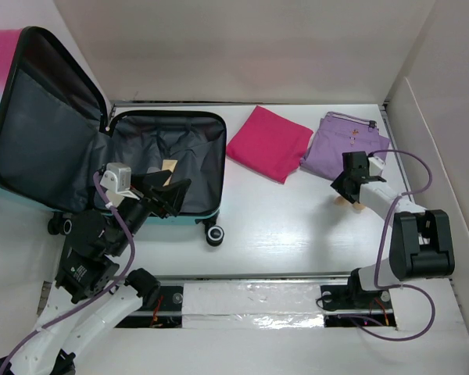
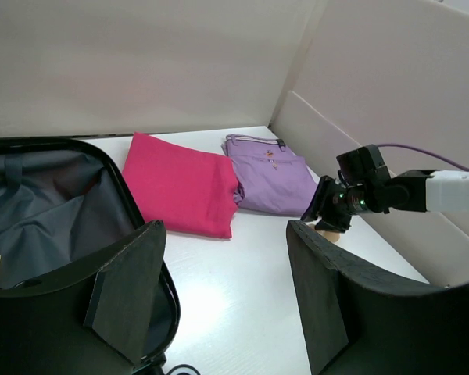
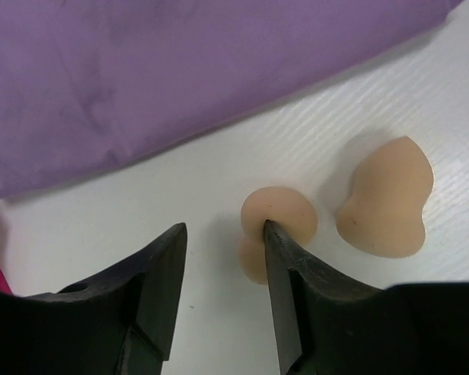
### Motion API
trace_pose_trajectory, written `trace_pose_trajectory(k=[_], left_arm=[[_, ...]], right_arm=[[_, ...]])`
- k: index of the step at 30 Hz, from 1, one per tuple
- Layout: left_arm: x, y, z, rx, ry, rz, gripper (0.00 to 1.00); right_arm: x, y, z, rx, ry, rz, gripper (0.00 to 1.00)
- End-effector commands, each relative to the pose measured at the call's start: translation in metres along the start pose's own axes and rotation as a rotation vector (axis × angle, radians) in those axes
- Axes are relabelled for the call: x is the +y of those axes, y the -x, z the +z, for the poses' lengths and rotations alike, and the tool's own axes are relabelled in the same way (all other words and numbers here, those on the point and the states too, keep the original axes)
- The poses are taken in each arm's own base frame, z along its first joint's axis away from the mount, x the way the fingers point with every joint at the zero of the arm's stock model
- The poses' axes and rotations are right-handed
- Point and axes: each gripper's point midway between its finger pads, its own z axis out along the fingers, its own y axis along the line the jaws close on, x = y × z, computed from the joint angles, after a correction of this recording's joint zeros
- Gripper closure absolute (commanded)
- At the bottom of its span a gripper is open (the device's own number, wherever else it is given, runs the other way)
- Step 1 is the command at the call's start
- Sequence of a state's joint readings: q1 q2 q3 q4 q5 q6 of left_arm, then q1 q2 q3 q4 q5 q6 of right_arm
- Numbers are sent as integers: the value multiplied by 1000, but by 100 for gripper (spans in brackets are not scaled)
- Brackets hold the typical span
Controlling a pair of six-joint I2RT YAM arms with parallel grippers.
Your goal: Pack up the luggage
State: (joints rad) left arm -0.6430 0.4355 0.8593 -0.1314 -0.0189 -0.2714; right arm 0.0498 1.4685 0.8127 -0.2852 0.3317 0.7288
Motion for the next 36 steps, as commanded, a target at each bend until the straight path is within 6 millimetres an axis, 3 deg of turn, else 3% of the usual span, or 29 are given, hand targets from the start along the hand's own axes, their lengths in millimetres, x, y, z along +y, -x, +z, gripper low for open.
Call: trace_pose_trajectory(k=[1, 11, 16, 20, 21, 23, 24, 26, 29, 30, 32, 36], left_arm=[[-6, 20, -4, -76, -26, -9, 40], [-8, 24, -9, -93, -33, -13, 40], [-8, 30, -15, -122, -32, -15, 40], [-8, 30, -15, -122, -32, -15, 40], [-8, 30, -15, -122, -32, -15, 40], [-8, 29, -14, -119, -33, -17, 40], [-8, 29, -14, -120, -33, -17, 40], [-7, 27, -12, -111, -32, -16, 40], [-7, 24, -9, -100, -31, -17, 40], [-8, 23, -9, -98, -33, -16, 40], [-8, 23, -9, -95, -37, -15, 40], [-8, 24, -10, -100, -37, -15, 40]], right_arm=[[-17, -28, -10, 52, -51, -39, 49], [-32, -25, -15, 64, -98, -42, 53], [-42, -26, -10, 116, -120, -58, 69], [-45, -27, -3, 146, -109, -69, 76], [-43, -28, -3, 152, -98, -74, 86], [-37, -27, -5, 145, -77, -84, 94], [-32, -25, -8, 131, -63, -93, 100], [-18, -19, -20, 89, -25, -107, 100], [29, -9, -63, 11, 135, -138, 100], [50, -8, -88, -18, 224, -157, 100], [82, 1, -119, -63, 340, -152, 100], [153, -11, -184, -76, 585, -181, 100]])
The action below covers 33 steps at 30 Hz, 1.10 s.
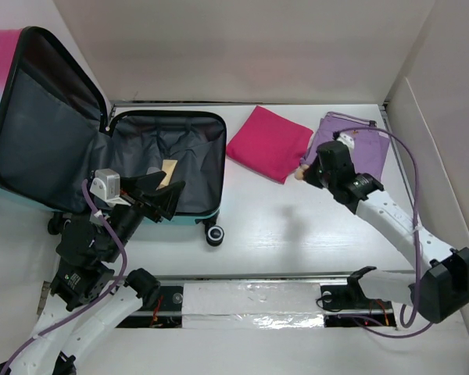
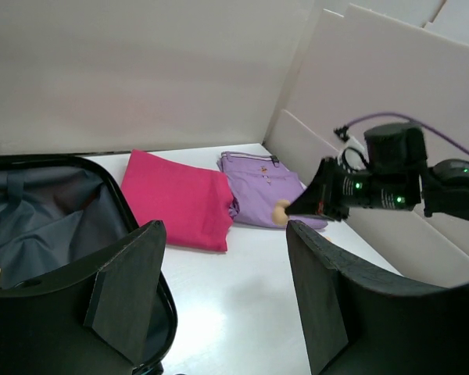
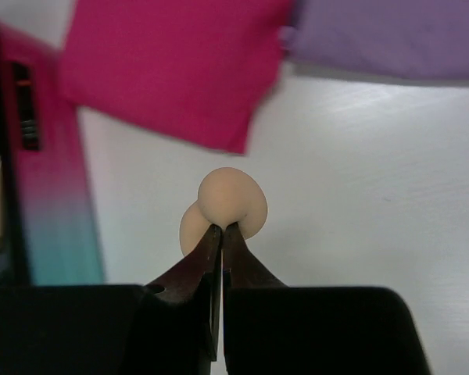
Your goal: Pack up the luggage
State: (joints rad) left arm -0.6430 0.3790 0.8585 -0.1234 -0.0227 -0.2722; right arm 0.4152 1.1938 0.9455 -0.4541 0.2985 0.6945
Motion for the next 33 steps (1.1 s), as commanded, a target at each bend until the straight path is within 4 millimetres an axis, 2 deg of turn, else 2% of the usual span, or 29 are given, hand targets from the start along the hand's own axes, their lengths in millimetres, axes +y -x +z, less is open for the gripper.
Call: trace_pose_trajectory(k=[1, 2, 4, 5, 6, 8, 9, 11, 12, 14, 15, 16, 17, 18, 19, 20, 21, 22, 23, 24, 25, 26, 27, 29, 30, 31, 33], left_arm=[[-4, 9, 4, -41, -17, -11, 40], [-4, 8, 4, -38, -15, -10, 40], [-3, 7, 6, -32, -11, -8, 40], [-2, 6, 6, -29, -8, -8, 40], [-2, 5, 7, -28, -4, -7, 40], [2, 2, 10, -19, 12, -6, 40], [3, 2, 10, -16, 18, -5, 40], [4, -1, 12, -8, 24, -5, 40], [4, -1, 13, -6, 23, -3, 40], [3, -1, 13, -5, 20, -3, 40], [3, -1, 13, -5, 18, -3, 40], [2, 0, 12, -8, 14, -3, 40], [2, -1, 12, -6, 13, -3, 40], [2, 0, 11, -9, 12, -5, 40], [1, 0, 11, -9, 9, -5, 40], [1, 1, 11, -11, 8, -7, 40], [1, 0, 11, -10, 5, -7, 40], [-1, 0, 11, -7, -3, -7, 40], [-2, 0, 11, -9, -7, -8, 40], [-3, 1, 10, -8, -12, -10, 40], [-4, 1, 10, -8, -17, -10, 40], [-4, 1, 10, -9, -19, -12, 40], [-4, 2, 10, -11, -18, -12, 40], [-5, 4, 8, -18, -21, -14, 40], [-5, 4, 8, -20, -21, -14, 40], [-5, 4, 8, -23, -22, -14, 40], [-5, 4, 8, -23, -22, -14, 40]], right_arm=[[79, 14, -17, -39, 198, 7, 100], [125, 15, -35, -36, 311, -11, 100], [184, 11, -50, -13, 462, -32, 100], [216, -16, -45, 44, 509, -79, 100], [259, 3, -68, 12, 625, -61, 100], [297, 3, -77, 2, 694, -65, 100], [321, 2, -79, 17, 741, -71, 85], [333, 2, -80, 27, 777, -72, 56], [333, 14, -81, -9, 781, -56, 35], [315, 17, -71, -28, 736, -50, 29], [303, 35, -80, -71, 732, -20, 28], [271, 31, -55, -63, 647, -10, 28], [251, 34, -48, -72, 602, 15, 29], [222, 39, -36, -102, 506, 37, 44], [185, 61, -37, -157, 428, 86, 56], [137, 42, -14, -139, 286, 106, 69], [95, 47, -5, -180, 159, 133, 87], [55, 37, 1, -162, 50, 134, 91], [-3, 34, 6, -174, -70, 173, 92], [-33, 30, 8, -181, -136, 184, 93], [-57, 29, 8, -193, -184, 197, 93], [-92, 39, 2, -236, -243, 244, 91], [-120, 23, 5, -221, -305, 257, 84], [-152, 22, 1, -239, -367, 284, 70], [-178, 29, -6, -282, -423, 332, 53], [-190, 23, -4, -265, -430, 365, 45], [-203, 24, -1, -241, -415, 353, 33]])
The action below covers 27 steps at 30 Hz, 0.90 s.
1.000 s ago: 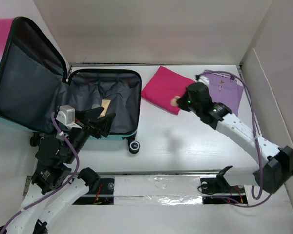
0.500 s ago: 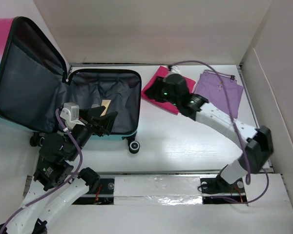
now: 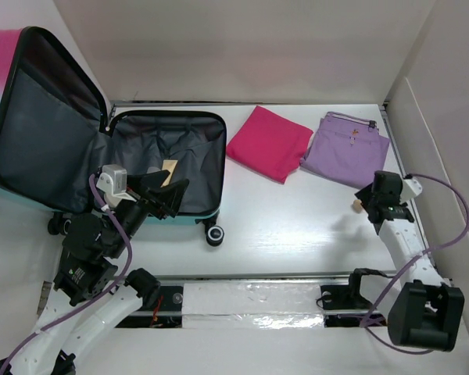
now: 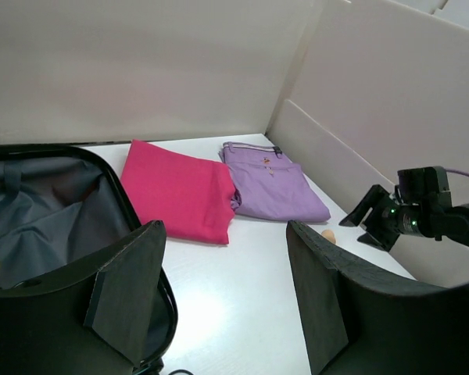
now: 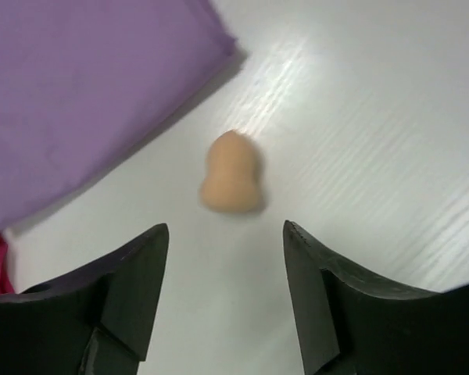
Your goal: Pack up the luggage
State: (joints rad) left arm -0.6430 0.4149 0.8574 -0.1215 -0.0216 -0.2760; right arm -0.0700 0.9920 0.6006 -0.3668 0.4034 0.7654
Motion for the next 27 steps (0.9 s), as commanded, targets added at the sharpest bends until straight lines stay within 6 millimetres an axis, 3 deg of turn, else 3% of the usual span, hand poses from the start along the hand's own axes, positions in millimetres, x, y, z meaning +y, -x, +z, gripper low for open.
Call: trace_pose_trajectory(k=[1, 4, 7, 14, 19, 27], left_arm=[[-7, 12, 0, -49, -31, -12, 40], [-7, 13, -1, -53, -32, -12, 40], [-8, 15, -4, -65, -36, -13, 40], [-14, 14, -4, -56, -69, -15, 40], [-13, 13, -3, -50, -67, -13, 40], [-11, 11, -1, -44, -57, -11, 40]], right_arm=[[-12, 24, 12, -25, 18, 44, 32], [-26, 18, 32, 67, -10, 61, 32], [-16, 0, 46, 172, 37, 47, 32], [1, 2, 48, 170, 124, 17, 35], [1, 0, 52, 176, 121, 12, 37], [22, -9, 66, 225, 130, -38, 52]])
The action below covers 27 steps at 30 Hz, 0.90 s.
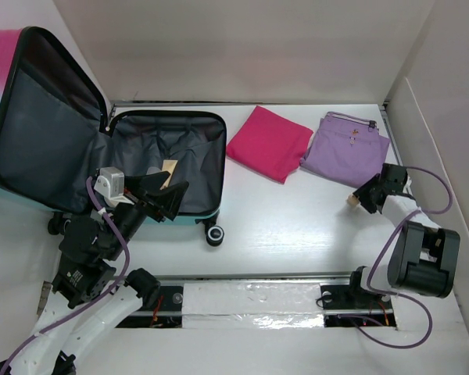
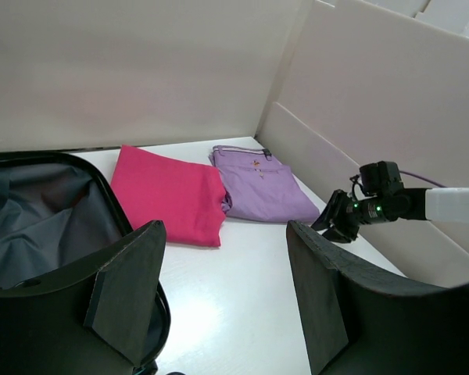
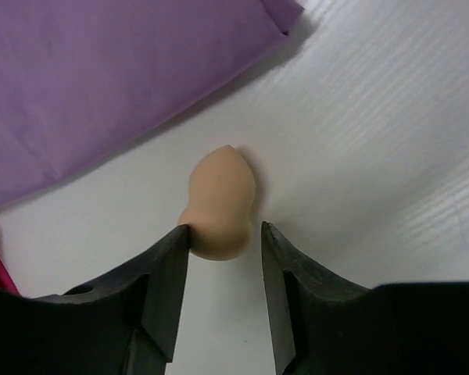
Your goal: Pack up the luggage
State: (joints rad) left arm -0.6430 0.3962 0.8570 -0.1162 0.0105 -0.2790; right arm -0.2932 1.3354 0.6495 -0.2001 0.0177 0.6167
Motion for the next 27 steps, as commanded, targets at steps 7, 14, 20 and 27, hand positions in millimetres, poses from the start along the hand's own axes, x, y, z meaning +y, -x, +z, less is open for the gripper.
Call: trace_pose_trajectory(k=[7, 14, 20, 27], left_arm=[[-2, 4, 7, -21, -8, -3, 40], [0, 1, 10, -11, 1, -1, 40], [1, -1, 12, -2, 4, -1, 40], [8, -3, 14, 2, 40, 4, 40]], right_arm=[[34, 17, 11, -33, 73, -57, 81], [58, 16, -20, -80, 161, -110, 96], [163, -38, -103, -28, 504, -255, 95], [343, -133, -252, 86, 1005, -462, 95]])
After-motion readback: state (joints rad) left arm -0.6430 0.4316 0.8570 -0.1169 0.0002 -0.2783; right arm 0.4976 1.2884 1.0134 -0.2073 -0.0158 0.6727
